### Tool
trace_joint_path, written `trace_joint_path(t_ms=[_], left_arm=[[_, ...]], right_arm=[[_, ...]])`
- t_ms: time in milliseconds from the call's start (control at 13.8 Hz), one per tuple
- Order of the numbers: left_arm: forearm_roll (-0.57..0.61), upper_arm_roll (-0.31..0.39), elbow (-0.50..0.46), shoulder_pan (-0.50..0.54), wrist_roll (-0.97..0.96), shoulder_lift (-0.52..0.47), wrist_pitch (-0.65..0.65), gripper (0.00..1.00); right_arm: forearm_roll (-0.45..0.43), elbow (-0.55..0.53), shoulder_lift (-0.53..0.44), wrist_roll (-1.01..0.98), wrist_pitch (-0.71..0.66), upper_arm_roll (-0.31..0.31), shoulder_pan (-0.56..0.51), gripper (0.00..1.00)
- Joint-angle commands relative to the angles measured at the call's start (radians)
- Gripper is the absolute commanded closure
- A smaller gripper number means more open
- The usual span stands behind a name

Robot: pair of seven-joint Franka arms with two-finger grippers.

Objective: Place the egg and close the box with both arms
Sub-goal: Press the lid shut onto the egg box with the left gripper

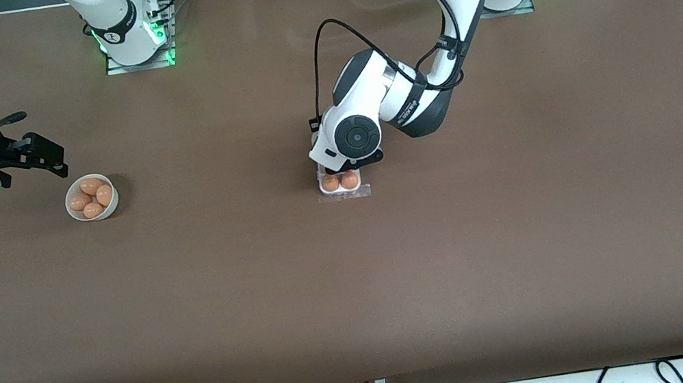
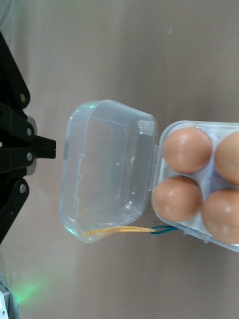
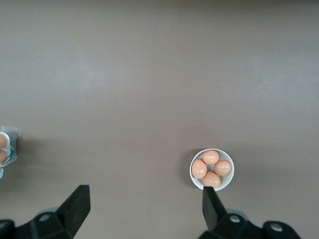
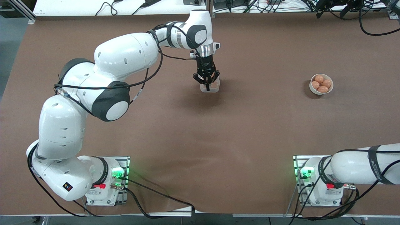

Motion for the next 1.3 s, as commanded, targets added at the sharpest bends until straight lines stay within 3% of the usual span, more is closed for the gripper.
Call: trace_joint_path(t_ms=[0, 797, 869, 1014, 1159, 1231], left_arm=[[-0.012, 0.029, 0.025, -0.006, 0.006, 0.012, 0.017, 1.00], [0.014, 0.105, 0.058, -0.003, 0.042, 0.002, 0.129, 1.00], [0.035, 0.122, 0.062, -0.003, 0.042, 0.001, 0.110, 0.93], [0.116, 0.176, 0.116, 0.000, 0.049, -0.019, 0.075, 0.67], [0.141, 0.194, 0.157, 0.060, 0.100, -0.056, 0.031, 0.38], [0.140, 0.193, 0.173, 0.106, 0.139, -0.079, 0.014, 0.29]], right_arm=[[-0.012, 0.008, -0.005, 0.001, -0.012, 0.014, -0.013, 0.00], [-0.012, 0.008, -0.005, 0.000, -0.012, 0.012, -0.015, 0.00], [-0.012, 0.008, -0.005, 0.000, -0.012, 0.011, -0.016, 0.00], [-0.012, 0.008, -0.005, -0.002, -0.012, 0.012, -0.016, 0.00], [-0.012, 0.008, -0.004, 0.000, -0.012, 0.012, -0.016, 0.00], [-0.012, 0.008, -0.004, 0.000, -0.012, 0.012, -0.016, 0.00]])
